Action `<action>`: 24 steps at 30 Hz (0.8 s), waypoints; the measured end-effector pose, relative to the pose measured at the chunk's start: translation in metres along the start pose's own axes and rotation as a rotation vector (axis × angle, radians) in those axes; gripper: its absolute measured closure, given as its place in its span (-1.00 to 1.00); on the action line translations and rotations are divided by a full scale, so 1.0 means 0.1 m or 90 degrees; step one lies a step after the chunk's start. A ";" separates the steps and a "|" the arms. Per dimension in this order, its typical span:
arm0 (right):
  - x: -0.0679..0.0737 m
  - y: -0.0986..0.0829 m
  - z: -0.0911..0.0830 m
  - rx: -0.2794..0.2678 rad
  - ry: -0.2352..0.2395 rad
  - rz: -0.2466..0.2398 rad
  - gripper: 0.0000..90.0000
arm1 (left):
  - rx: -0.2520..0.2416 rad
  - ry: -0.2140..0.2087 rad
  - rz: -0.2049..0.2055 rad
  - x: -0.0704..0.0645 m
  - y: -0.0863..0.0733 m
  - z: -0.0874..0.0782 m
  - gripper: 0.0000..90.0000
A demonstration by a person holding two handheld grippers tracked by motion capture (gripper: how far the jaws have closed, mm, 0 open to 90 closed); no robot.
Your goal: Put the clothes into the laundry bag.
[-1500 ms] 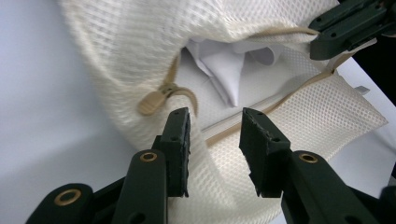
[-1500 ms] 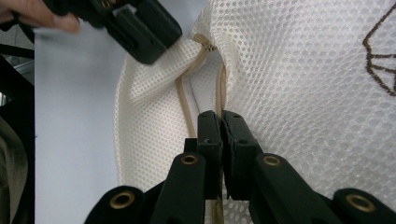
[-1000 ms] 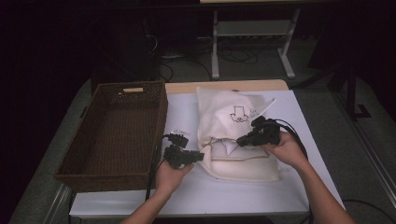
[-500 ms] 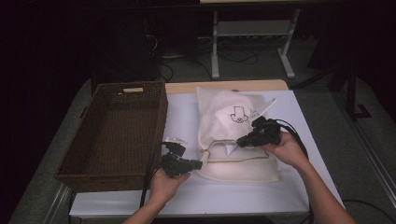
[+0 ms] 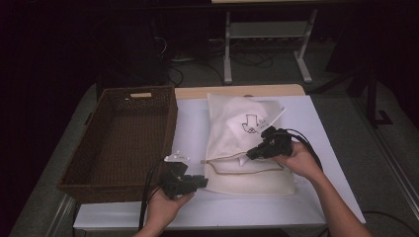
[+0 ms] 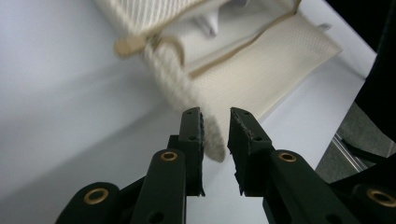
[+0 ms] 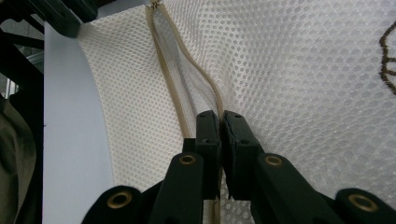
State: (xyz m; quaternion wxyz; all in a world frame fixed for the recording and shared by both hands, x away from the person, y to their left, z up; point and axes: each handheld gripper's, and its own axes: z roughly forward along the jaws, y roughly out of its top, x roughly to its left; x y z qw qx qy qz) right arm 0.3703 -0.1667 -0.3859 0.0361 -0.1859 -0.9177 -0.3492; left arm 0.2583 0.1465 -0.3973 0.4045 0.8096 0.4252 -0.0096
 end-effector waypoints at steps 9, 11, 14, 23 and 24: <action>0.03 -0.01 0.07 0.003 0.009 -0.005 0.86 | -0.006 -0.010 0.027 -0.05 0.11 0.00 0.65; 0.03 -0.02 0.09 0.004 0.012 -0.002 0.86 | -0.002 -0.012 0.027 -0.05 0.12 0.03 0.65; 0.04 -0.04 0.12 0.003 0.015 0.000 0.86 | 0.000 -0.016 0.030 -0.06 0.13 0.07 0.65; 0.07 -0.07 0.23 0.017 0.032 -0.007 0.79 | 0.001 -0.021 0.047 -0.11 0.15 0.15 0.63; 0.08 -0.07 0.24 0.023 0.030 -0.010 0.76 | 0.004 -0.021 0.053 -0.11 0.16 0.15 0.62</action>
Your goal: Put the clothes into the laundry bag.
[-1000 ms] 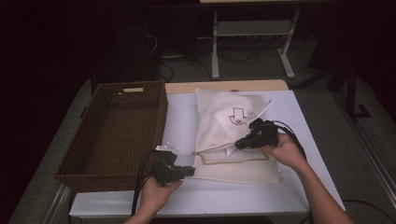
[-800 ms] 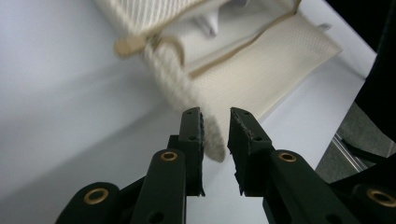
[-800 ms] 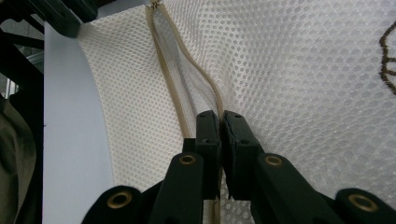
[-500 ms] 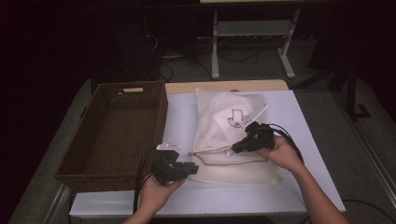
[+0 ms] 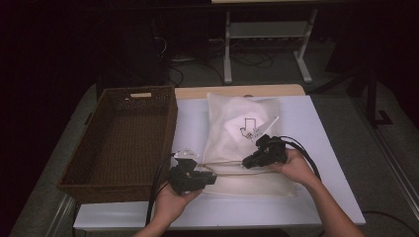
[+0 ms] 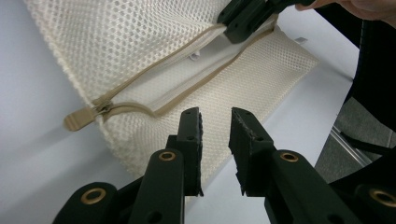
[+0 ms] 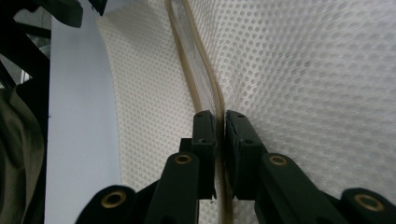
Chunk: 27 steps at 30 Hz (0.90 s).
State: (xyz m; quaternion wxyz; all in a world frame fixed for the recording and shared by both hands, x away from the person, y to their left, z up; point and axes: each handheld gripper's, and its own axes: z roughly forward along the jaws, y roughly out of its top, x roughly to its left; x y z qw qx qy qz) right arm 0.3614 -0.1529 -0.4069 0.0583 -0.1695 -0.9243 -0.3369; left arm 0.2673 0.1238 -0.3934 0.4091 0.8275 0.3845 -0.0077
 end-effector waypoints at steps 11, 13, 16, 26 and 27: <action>0.09 -0.02 -0.28 -0.046 0.008 -0.013 0.57 | -0.006 -0.004 0.012 0.00 0.05 0.07 0.53; 0.07 -0.05 -0.33 -0.050 0.003 -0.004 0.57 | -0.007 -0.002 0.012 0.00 0.06 0.08 0.51; 0.06 -0.09 -0.35 -0.044 -0.004 0.002 0.60 | -0.006 0.002 0.013 0.01 0.06 0.08 0.50; 0.10 -0.22 -0.31 -0.038 0.002 0.006 0.54 | -0.014 0.001 0.012 0.03 0.05 0.05 0.44; 0.12 -0.21 -0.35 -0.050 0.000 0.003 0.52 | -0.017 0.001 0.011 0.04 0.05 0.04 0.43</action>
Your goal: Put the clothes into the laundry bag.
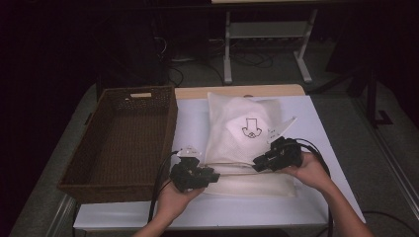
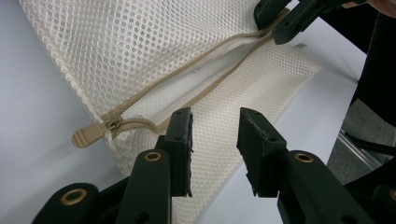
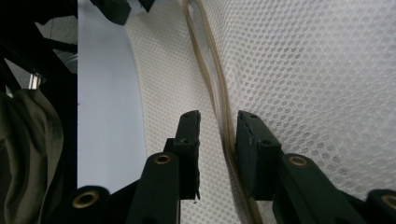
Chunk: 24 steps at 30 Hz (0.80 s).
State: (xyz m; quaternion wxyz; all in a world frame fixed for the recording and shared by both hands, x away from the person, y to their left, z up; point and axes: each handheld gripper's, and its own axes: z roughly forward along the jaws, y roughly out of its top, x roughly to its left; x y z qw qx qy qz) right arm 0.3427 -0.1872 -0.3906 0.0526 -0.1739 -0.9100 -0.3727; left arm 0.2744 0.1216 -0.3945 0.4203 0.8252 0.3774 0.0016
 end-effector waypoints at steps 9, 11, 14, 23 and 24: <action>0.01 -0.03 -0.16 -0.032 -0.012 0.008 0.46 | -0.013 0.003 0.004 0.02 0.02 -0.01 0.34; 0.01 -0.05 -0.21 -0.040 -0.017 0.013 0.43 | -0.011 0.006 0.012 0.01 0.02 0.00 0.30; 0.00 -0.08 -0.27 -0.051 -0.022 0.015 0.42 | -0.012 0.009 0.018 0.00 0.03 0.01 0.27; -0.04 -0.14 -0.38 -0.058 -0.047 0.029 0.35 | -0.024 0.011 0.015 0.03 0.07 -0.02 0.17; -0.05 -0.16 -0.41 -0.062 -0.052 0.032 0.33 | -0.025 0.011 0.016 0.04 0.07 -0.03 0.16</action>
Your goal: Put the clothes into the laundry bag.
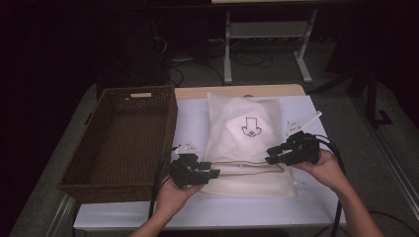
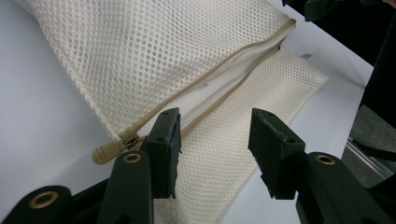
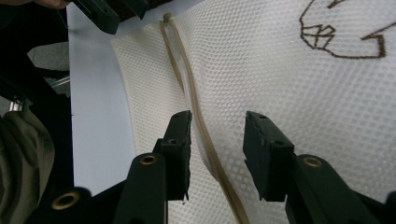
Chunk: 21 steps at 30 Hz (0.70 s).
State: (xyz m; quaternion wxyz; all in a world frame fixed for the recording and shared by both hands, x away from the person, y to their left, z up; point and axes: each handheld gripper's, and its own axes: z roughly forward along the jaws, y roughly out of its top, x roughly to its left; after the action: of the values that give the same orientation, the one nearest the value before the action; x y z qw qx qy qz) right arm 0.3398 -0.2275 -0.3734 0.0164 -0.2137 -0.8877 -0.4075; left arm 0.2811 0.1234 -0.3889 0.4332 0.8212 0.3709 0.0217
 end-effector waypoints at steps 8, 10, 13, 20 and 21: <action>-0.01 -0.08 -0.09 -0.006 -0.017 0.014 0.18 | -0.012 0.010 0.001 0.04 0.04 -0.03 0.04; 0.00 -0.10 -0.13 -0.009 -0.023 0.018 0.09 | -0.019 0.014 0.005 0.05 0.07 -0.04 -0.01; -0.01 -0.13 -0.15 -0.011 -0.023 0.026 0.00 | -0.023 0.016 0.003 0.07 0.08 -0.05 -0.07; -0.01 -0.23 -0.19 -0.011 -0.034 0.040 -0.12 | -0.017 0.021 0.018 0.03 0.05 -0.03 -0.15; 0.00 -0.25 -0.20 -0.011 -0.036 0.041 -0.14 | -0.017 0.021 0.018 0.03 0.05 -0.03 -0.16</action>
State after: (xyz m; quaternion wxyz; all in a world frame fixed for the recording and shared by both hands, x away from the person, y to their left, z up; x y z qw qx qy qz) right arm 0.3275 -0.2565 -0.3784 0.0026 -0.2540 -0.8768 -0.4083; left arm 0.2853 0.1257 -0.3846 0.4375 0.8202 0.3658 0.0461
